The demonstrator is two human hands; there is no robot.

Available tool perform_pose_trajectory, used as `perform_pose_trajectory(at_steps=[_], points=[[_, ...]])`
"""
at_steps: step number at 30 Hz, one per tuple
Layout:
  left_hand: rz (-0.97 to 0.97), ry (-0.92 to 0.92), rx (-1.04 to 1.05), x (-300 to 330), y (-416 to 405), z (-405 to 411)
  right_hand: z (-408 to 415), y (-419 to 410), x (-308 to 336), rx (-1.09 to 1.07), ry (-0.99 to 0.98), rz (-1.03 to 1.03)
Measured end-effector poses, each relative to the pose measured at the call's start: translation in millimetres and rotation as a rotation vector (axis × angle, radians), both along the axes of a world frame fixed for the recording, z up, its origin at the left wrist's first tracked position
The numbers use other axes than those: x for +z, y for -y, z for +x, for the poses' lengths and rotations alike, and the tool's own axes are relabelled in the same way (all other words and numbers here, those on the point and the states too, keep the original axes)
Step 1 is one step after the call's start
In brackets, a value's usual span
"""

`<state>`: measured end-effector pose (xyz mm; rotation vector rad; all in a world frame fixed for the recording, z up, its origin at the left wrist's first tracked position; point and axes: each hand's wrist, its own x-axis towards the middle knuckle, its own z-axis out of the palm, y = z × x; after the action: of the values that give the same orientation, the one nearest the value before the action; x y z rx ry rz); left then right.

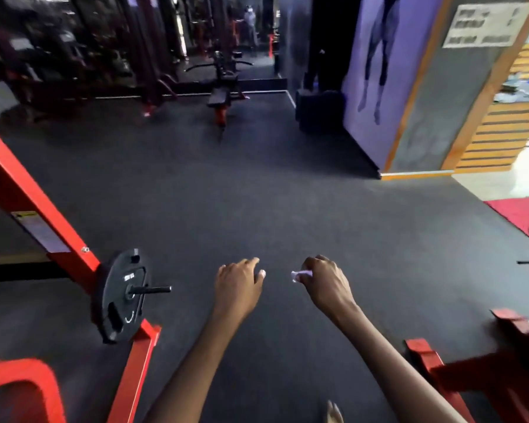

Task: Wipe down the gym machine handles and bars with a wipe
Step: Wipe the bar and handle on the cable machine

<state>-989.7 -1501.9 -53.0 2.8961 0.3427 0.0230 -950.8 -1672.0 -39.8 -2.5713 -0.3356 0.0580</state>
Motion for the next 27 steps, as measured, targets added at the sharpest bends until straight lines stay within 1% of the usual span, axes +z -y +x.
perform_pose_trajectory(at_steps=[5,10,13,18,22,27], points=[[0.042,0.015,0.100,2,-49,115,145,-59,-1,0.136,-0.029,0.061],[0.053,-0.002,0.273,17,-105,223,282,-136,12,0.344,-0.024,0.027],[0.046,0.005,0.372,24,-142,279,349,-187,24,0.447,-0.034,0.016],[0.050,0.007,0.559,16,-224,357,441,-291,22,0.614,-0.073,0.049],[0.040,-0.003,0.664,5,-309,421,511,-391,17,0.686,-0.061,0.047],[0.018,0.004,0.784,4,-426,492,588,-516,23,0.785,-0.086,-0.022]])
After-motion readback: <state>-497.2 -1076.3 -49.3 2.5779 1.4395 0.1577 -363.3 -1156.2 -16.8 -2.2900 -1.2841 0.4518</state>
